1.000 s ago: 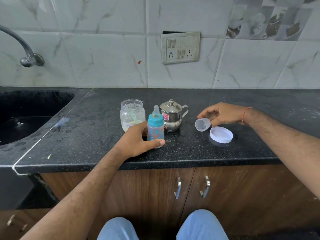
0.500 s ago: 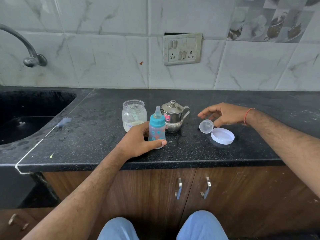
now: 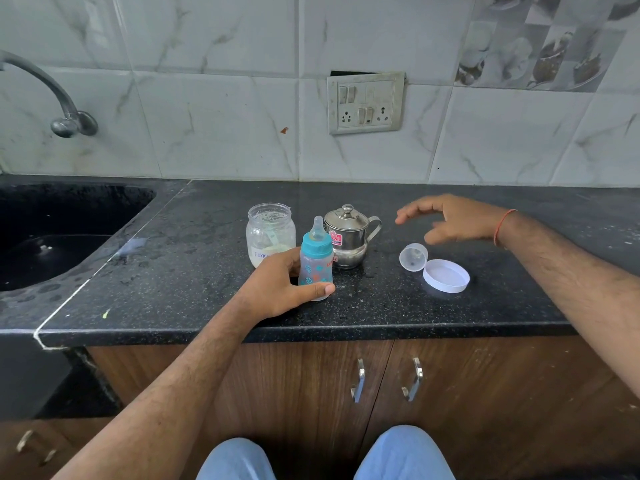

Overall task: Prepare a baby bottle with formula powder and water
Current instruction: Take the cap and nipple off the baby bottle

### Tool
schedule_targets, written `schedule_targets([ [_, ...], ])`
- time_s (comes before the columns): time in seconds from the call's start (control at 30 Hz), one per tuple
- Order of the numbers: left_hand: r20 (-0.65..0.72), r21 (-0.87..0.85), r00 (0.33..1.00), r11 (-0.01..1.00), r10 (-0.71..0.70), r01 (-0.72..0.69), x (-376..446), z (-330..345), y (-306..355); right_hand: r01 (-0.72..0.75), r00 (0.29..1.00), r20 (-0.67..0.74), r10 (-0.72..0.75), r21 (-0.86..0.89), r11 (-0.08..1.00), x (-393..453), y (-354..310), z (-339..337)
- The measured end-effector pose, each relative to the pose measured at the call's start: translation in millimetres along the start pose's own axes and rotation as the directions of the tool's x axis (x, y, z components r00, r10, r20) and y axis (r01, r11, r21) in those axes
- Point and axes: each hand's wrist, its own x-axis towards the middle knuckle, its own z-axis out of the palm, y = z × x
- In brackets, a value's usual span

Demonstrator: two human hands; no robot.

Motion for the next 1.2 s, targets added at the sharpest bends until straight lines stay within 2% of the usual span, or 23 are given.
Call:
schedule_targets([
  [0.1, -0.003, -0.026, 1.0, 1.0, -0.005, 0.005, -0.1, 0.0, -0.1, 0.142, 0.987, -0.084, -0.138, 0.047, 0.989, -0.5, -38.9, 2.4],
  [0.2, -0.011, -0.036, 1.0, 0.999, 0.001, -0.002, 0.2, 0.9, -1.7, 0.146, 0.988, -0.053, -0.144, 0.044, 0.988, 6.1, -91.0, 21.1],
  [0.3, -0.025, -0.042, 1.0, 0.999, 0.011, -0.012, 0.5, 2.4, -3.7, 0.091, 0.996, 0.041, -0.084, -0.193, 0.977, 19.6, -129.4, 40.9],
  [0.43, -0.025, -0.058, 1.0, 0.998, -0.001, -0.001, 1.6, 3.2, -7.0, 0.076, 0.992, 0.127, -0.023, -0.427, 0.901, 37.3, -158.4, 57.1],
  [0.67, -0.022, -0.036, 1.0, 0.999, 0.016, -0.017, 4.3, 3.3, -9.2, 0.097, 0.985, 0.173, 0.008, -0.588, 0.803, 53.9, -183.9, 65.7],
  [0.77, -0.018, -0.048, 0.999, 0.998, 0.027, -0.028, 5.1, 3.9, -10.9, 0.152, 0.977, 0.21, -0.018, -0.645, 0.749, 58.4, -189.3, 67.8],
  [1.07, -0.014, -0.053, 1.0, 0.998, 0.026, -0.027, 7.5, 5.2, -13.2, 0.25, 0.958, 0.277, -0.079, -0.665, 0.703, 64.2, -188.4, 67.5],
  [1.2, -0.009, -0.063, 1.0, 0.998, 0.002, -0.003, 8.7, 4.1, -12.6, 0.337, 0.938, 0.313, -0.152, -0.71, 0.618, 62.7, -190.8, 65.3],
])
